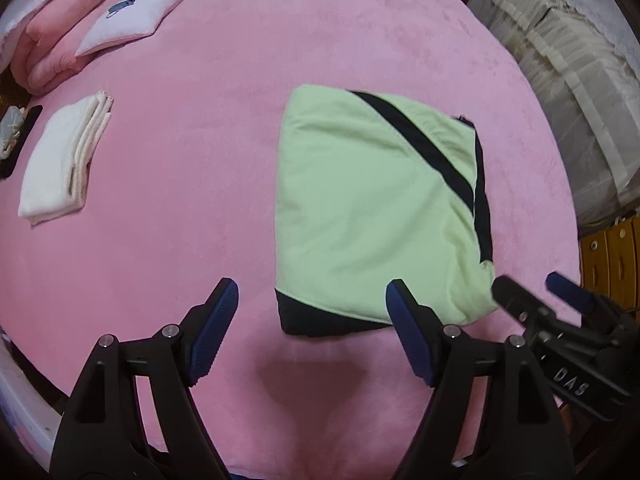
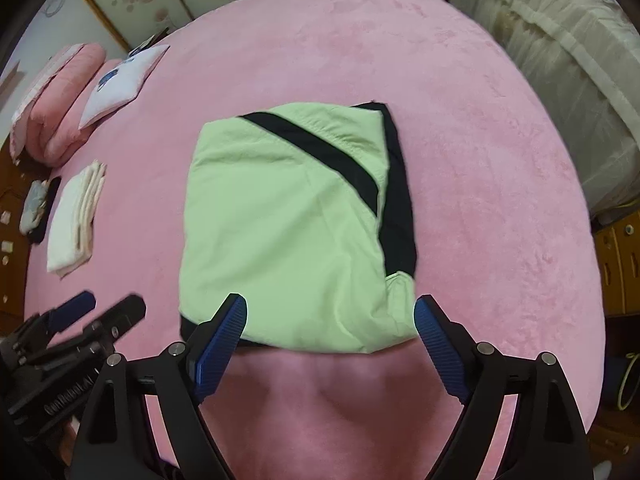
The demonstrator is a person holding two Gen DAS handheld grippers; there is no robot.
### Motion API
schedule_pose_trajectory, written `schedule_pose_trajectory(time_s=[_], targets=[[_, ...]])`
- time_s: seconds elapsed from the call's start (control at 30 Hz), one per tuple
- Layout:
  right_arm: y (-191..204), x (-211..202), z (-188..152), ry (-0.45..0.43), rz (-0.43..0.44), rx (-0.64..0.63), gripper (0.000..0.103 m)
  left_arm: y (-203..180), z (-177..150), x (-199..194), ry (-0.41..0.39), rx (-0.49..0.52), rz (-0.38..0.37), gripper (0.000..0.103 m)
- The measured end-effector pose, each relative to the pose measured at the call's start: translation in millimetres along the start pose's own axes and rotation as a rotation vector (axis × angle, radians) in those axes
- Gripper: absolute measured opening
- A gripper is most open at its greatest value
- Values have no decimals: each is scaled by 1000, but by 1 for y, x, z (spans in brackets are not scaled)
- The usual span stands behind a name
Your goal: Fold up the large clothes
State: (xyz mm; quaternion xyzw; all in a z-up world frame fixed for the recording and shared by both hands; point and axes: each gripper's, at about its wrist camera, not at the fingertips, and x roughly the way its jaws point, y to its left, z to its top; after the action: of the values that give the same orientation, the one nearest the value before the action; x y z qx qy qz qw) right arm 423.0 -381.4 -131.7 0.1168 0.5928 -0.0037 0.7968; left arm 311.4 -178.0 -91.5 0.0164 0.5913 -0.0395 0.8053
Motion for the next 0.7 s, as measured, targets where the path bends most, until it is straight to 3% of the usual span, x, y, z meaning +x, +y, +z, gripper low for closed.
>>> schedule_pose_trajectory(time_s=[0.5, 0.6, 0.63, 0.7], targets=[[13, 18, 15, 17, -16, -15, 88, 2, 7, 14, 38, -4, 35, 75], [13, 25, 19, 18, -23, -20, 88, 3, 8, 27, 50, -7, 33, 77], [11, 29, 21, 21, -28, -23, 88, 5, 9, 38, 52, -10, 19, 83], [0, 41, 25, 21, -35, -18, 89, 12, 10, 67, 65, -19, -14, 84]])
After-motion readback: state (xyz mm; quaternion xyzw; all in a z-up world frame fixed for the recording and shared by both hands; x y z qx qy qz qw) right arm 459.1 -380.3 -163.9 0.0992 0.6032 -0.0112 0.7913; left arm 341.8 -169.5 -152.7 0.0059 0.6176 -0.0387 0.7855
